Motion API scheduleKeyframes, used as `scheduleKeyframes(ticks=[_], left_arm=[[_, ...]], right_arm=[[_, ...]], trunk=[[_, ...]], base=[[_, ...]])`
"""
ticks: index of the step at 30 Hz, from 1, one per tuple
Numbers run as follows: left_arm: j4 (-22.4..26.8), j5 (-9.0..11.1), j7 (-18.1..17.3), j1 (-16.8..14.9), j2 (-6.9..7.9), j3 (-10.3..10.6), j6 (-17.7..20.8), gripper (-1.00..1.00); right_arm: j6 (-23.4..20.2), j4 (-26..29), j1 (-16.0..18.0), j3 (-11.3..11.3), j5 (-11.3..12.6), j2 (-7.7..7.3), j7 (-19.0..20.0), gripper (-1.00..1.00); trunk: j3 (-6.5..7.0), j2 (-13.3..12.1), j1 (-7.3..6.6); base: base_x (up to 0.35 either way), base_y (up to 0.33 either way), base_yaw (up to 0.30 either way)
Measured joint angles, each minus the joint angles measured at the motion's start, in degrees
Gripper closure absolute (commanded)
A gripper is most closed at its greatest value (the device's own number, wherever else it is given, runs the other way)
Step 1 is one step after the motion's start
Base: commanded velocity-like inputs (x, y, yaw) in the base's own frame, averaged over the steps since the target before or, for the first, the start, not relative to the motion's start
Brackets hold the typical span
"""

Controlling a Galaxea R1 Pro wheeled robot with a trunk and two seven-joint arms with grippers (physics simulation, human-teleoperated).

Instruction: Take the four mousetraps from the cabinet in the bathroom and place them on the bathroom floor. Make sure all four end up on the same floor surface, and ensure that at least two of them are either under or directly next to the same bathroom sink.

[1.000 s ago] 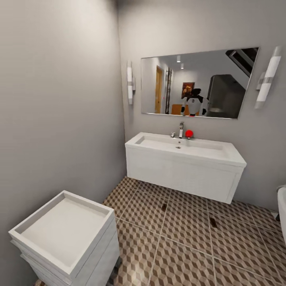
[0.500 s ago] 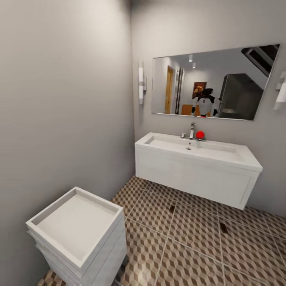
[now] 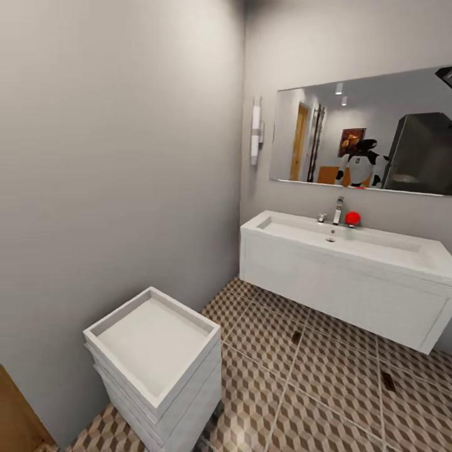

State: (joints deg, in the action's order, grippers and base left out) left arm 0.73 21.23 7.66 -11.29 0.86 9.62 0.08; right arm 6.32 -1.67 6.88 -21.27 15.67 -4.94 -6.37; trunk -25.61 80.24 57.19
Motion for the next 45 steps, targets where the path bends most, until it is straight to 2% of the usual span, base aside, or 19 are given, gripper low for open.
scheduleKeyframes(ticks=[45], left_arm=[[0.0, 0.0, 0.0, 0.0, 0.02, 0.1, 0.0, -1.0]], right_arm=[[-0.2, 0.0, 0.0, 0.0, 0.0, 0.0, 0.0, -1.0]], trunk=[[0.0, 0.0, 0.0]], base=[[0.0, 0.0, 0.3]])
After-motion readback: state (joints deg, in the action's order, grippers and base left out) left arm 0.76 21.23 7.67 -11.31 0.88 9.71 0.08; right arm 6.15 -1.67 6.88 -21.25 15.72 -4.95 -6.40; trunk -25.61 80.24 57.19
